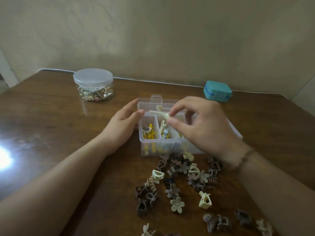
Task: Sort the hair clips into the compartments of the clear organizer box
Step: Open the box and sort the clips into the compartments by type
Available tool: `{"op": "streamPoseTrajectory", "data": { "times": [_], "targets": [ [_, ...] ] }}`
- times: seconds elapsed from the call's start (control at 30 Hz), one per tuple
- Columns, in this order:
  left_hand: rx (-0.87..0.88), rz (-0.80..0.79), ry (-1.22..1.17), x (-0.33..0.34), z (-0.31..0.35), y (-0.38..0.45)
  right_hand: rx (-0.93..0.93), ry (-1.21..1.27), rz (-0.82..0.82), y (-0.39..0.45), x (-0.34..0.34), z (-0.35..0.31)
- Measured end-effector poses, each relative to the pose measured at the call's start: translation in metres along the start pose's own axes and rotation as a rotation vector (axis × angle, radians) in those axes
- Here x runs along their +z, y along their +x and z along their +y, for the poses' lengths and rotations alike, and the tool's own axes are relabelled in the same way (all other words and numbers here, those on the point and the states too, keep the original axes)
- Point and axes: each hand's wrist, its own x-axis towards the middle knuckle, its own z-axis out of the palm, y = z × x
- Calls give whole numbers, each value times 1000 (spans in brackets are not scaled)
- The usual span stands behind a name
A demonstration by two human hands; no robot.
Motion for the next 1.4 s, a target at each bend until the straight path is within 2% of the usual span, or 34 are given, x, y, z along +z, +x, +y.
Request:
{"op": "streamPoseTrajectory", "data": {
  "times": [0.1,0.27,0.4,0.53,0.6,0.73,0.87,0.97,1.17,1.27,1.4],
  "targets": [
    [18,-4,-2,0,-1,-1,-98,-84,-205,5,17,-4],
    [12,-58,9,0,-1,-2,-150,28,-174,-22,-21,10],
    [0,-24,21,-2,-4,1,-163,52,-310,-74,-54,23],
    [-7,-7,30,-1,-2,0,-266,-89,-410,-106,-47,19],
    [-12,-5,36,0,0,0,-299,-70,-430,-114,-37,17],
    [-18,20,28,1,4,-2,-297,15,-397,-120,-21,22],
    [-45,162,-57,-3,2,-2,-245,43,-361,-115,-30,28],
    [-88,218,-170,-5,1,0,-171,109,-229,-98,-47,29],
    [-139,174,-176,-7,0,2,87,189,70,-36,-51,39],
    [-137,183,-143,-7,-2,2,97,157,40,-25,-27,45],
    [-117,193,-134,-5,-5,5,146,246,19,-26,-13,46]
  ]
}}
